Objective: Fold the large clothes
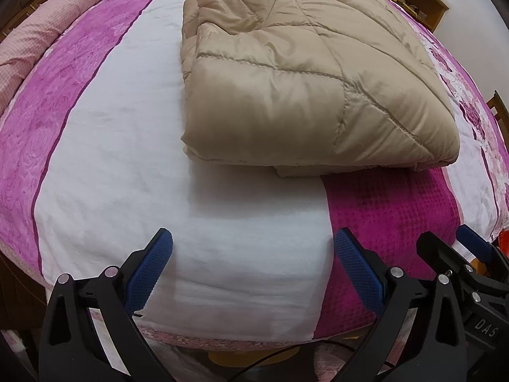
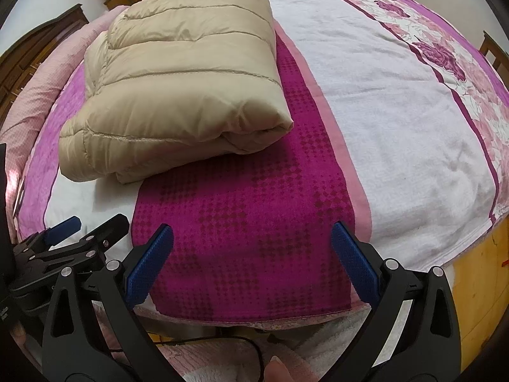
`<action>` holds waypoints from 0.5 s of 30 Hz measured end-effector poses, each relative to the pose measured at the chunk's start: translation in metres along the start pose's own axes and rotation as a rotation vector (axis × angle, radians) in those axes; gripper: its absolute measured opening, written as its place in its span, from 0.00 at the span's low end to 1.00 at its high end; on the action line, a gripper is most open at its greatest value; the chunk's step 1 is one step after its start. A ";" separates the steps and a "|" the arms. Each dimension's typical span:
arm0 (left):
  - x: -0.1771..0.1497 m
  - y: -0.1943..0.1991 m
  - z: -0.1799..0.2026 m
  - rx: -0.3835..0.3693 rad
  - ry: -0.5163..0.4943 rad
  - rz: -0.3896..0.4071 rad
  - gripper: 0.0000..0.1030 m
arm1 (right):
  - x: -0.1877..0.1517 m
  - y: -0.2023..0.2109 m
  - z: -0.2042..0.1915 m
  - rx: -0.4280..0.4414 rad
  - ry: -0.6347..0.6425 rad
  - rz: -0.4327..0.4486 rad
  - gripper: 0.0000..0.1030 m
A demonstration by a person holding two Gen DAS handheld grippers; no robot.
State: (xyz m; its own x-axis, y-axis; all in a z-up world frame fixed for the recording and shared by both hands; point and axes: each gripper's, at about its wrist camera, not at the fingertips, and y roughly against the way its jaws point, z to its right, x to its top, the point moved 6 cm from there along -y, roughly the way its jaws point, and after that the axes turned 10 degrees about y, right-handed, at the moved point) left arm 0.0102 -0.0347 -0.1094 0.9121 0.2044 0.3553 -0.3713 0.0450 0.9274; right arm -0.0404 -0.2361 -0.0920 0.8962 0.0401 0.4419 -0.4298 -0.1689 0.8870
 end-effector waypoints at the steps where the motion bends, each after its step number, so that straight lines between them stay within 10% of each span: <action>1: 0.000 0.000 0.000 0.001 0.000 0.001 0.95 | 0.000 0.000 0.000 0.000 0.001 0.000 0.96; 15: 0.001 0.001 -0.001 0.001 -0.006 0.003 0.95 | 0.000 0.000 0.001 0.000 0.003 0.001 0.96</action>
State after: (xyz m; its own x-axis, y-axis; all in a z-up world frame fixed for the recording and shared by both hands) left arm 0.0101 -0.0333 -0.1085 0.9121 0.1990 0.3586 -0.3738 0.0437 0.9265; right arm -0.0405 -0.2372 -0.0919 0.8953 0.0427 0.4434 -0.4309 -0.1694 0.8864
